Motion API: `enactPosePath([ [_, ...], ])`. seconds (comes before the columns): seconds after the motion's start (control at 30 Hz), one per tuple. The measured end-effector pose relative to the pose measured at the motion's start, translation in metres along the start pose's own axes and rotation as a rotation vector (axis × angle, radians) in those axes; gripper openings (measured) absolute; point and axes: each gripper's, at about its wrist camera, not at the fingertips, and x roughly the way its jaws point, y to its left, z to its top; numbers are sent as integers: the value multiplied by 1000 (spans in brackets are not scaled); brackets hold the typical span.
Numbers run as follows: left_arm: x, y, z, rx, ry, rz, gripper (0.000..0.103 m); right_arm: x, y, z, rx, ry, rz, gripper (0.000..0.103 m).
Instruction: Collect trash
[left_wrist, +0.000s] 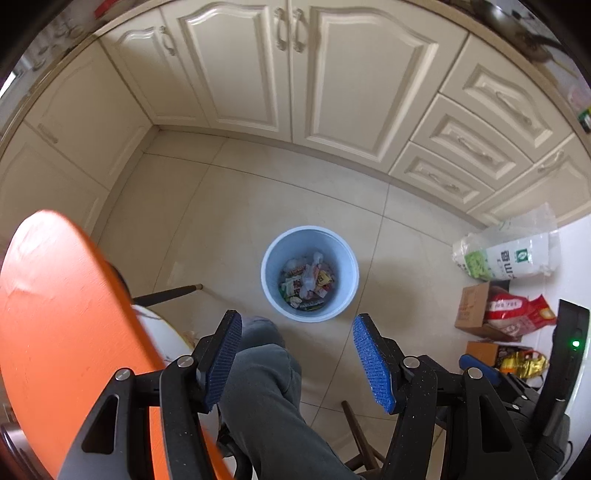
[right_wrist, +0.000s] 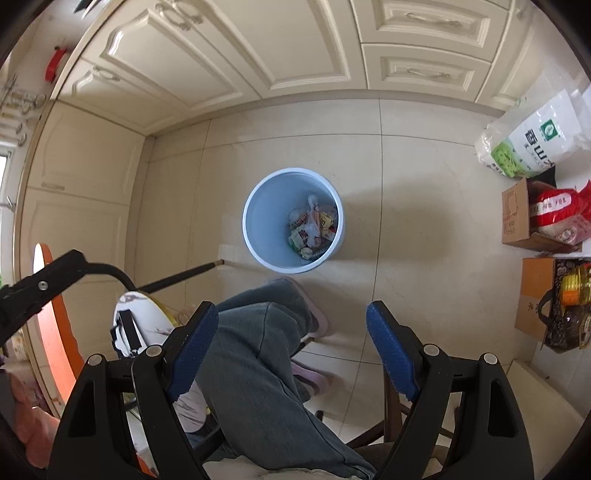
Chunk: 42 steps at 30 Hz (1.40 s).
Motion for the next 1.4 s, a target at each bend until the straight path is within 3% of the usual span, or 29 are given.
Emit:
enactPosePath([
  [0.23, -48, 45, -82, -118, -76, -12, 59, -22, 35, -38, -113, -45, -27, 84],
  [0.47, -103, 99, -205, -224, -143, -23, 59, -73, 87, -113, -236, -189, -16, 84],
  [0.63, -149, 123, -289, -255, -190, 25, 59, -114, 119, -178, -297, -307, 7, 84],
  [0.7, -170, 130, -314, -264, -229, 8, 59, -127, 131, -198, -328, -335, 25, 84],
  [0.83, -213, 137, -367, -326, -324, 63, 59, -154, 149, -235, -411, -429, 21, 86],
  [1.0, -258, 108, -436, -384, -455, 154, 59, -180, 152, -270, -508, -536, 99, 89],
  [1.17, -287, 58, -495, -434, -578, 229, 61, -199, 139, -275, -573, -621, 173, 92],
  [1.3, -290, 3, -536, -478, -640, 271, 62, -216, 134, -279, -665, -753, 146, 94],
  [1.4, -288, -40, -559, -514, -698, 305, 64, -228, 129, -283, -720, -870, 111, 102],
])
